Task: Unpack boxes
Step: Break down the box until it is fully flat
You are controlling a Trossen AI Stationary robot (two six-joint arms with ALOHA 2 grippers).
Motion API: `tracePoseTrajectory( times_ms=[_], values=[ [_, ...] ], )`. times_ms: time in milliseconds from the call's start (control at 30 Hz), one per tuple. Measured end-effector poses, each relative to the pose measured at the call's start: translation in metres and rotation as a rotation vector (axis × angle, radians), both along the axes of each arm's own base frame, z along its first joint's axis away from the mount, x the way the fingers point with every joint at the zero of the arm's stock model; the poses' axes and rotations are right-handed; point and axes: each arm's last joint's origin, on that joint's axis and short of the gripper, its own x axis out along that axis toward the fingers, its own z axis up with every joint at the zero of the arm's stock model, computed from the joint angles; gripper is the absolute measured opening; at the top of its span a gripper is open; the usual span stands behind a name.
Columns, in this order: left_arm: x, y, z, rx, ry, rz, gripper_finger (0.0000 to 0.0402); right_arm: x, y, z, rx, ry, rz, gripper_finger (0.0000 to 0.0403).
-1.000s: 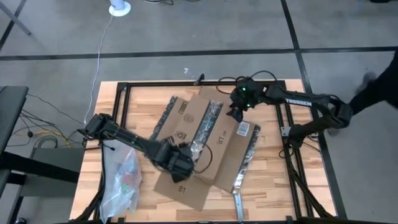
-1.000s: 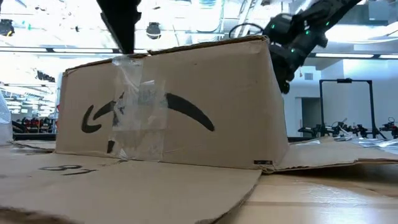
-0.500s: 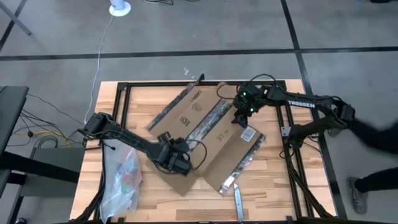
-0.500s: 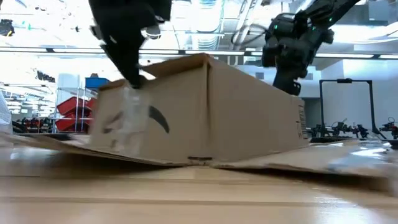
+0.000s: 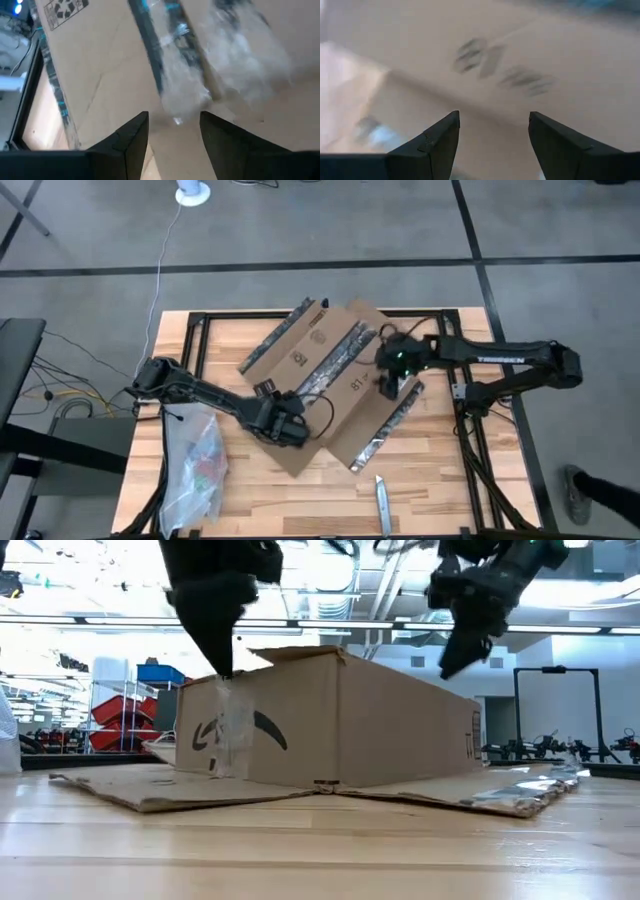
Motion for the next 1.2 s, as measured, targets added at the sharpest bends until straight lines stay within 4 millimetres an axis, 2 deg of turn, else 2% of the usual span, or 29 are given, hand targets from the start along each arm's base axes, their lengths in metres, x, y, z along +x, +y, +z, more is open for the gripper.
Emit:
tracePoseTrajectory(
  times_ms=[100,233,333,433,567,667,767,967,1200],
  values=[
    [-0.006,-0.013,0.001,-0.035,0.006,-0.019,0.0164,-0.009,-0.025,0.005,-0.031,-0.033,-0.139,0.0207],
    [-0.017,-0.028,-0.008,-0.067,0.016,-0.005,0.0164,-0.028,-0.061,0.006,-0.066,-0.022,-0.35,0.0199],
    [-0.017,-0.037,-0.012,-0.092,-0.046,0.001,0.0164,-0.038,-0.084,0.004,-0.105,-0.01,-0.485,0.0192],
    [-0.01,-0.038,-0.012,-0.099,-0.117,-0.007,0.0164,-0.044,-0.103,-0.008,-0.082,0.053,-0.552,0.0184],
    [-0.002,-0.033,-0.015,-0.082,-0.198,-0.009,0.0164,-0.04,-0.112,-0.038,0.026,0.214,-0.541,0.0175],
    [0.0,-0.027,-0.021,-0.071,-0.204,0.009,0.0164,-0.028,-0.108,-0.053,0.158,0.228,-0.432,0.0171],
    [-0.004,-0.022,-0.027,-0.065,-0.19,0.054,0.0164,-0.017,-0.093,-0.06,0.235,0.254,-0.337,0.0169],
    [-0.018,-0.016,-0.036,-0.036,-0.13,0.165,0.0164,-0.005,-0.048,-0.058,0.294,0.34,-0.24,0.0168],
    [-0.023,-0.004,-0.037,0.026,-0.075,0.224,0.0164,0.011,-0.002,-0.053,0.312,0.318,-0.144,0.0168]
  ],
)
